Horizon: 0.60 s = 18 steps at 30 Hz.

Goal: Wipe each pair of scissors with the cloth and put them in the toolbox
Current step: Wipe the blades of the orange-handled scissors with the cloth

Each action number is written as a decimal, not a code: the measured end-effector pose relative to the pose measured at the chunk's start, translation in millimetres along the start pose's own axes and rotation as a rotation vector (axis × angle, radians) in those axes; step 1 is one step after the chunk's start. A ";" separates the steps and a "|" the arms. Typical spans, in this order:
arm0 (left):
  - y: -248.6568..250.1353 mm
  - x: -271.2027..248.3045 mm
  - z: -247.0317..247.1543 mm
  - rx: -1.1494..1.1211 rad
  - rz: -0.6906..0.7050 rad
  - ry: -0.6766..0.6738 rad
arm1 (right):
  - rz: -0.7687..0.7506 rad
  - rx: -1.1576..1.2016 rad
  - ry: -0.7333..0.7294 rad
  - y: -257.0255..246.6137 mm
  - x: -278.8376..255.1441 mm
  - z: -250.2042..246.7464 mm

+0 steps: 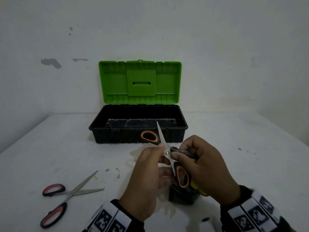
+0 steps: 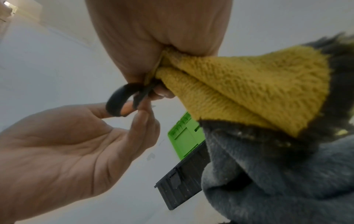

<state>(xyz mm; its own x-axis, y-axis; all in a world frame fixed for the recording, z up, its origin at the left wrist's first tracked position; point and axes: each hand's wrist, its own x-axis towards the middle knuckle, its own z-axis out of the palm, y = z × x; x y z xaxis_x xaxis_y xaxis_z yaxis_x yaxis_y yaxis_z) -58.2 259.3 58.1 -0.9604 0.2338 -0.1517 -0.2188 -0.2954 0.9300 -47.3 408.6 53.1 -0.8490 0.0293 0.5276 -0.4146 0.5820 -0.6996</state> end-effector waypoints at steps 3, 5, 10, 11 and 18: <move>-5.9 -0.6 -0.4 0.038 0.009 -0.039 | 0.005 0.000 0.002 2.1 1.4 0.2; -6.9 -0.8 -1.8 0.095 0.043 -0.005 | 0.003 -0.009 -0.008 3.3 2.2 -1.3; 0.7 2.0 -2.9 0.209 0.188 0.143 | 0.001 0.003 -0.030 3.5 2.4 -3.8; 1.2 3.3 -3.1 0.224 0.211 0.161 | -0.002 0.012 -0.031 2.9 2.0 -3.4; -5.8 8.0 -2.8 0.369 0.507 0.185 | -0.071 0.007 0.085 1.5 -1.5 4.7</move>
<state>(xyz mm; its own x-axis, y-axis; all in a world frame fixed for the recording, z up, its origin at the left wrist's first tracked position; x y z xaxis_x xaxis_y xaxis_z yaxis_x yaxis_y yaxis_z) -65.2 260.4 50.6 -0.9499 -0.0245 0.3117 0.3113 0.0178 0.9501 -48.2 405.6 49.1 -0.7871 0.0571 0.6142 -0.4751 0.5789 -0.6626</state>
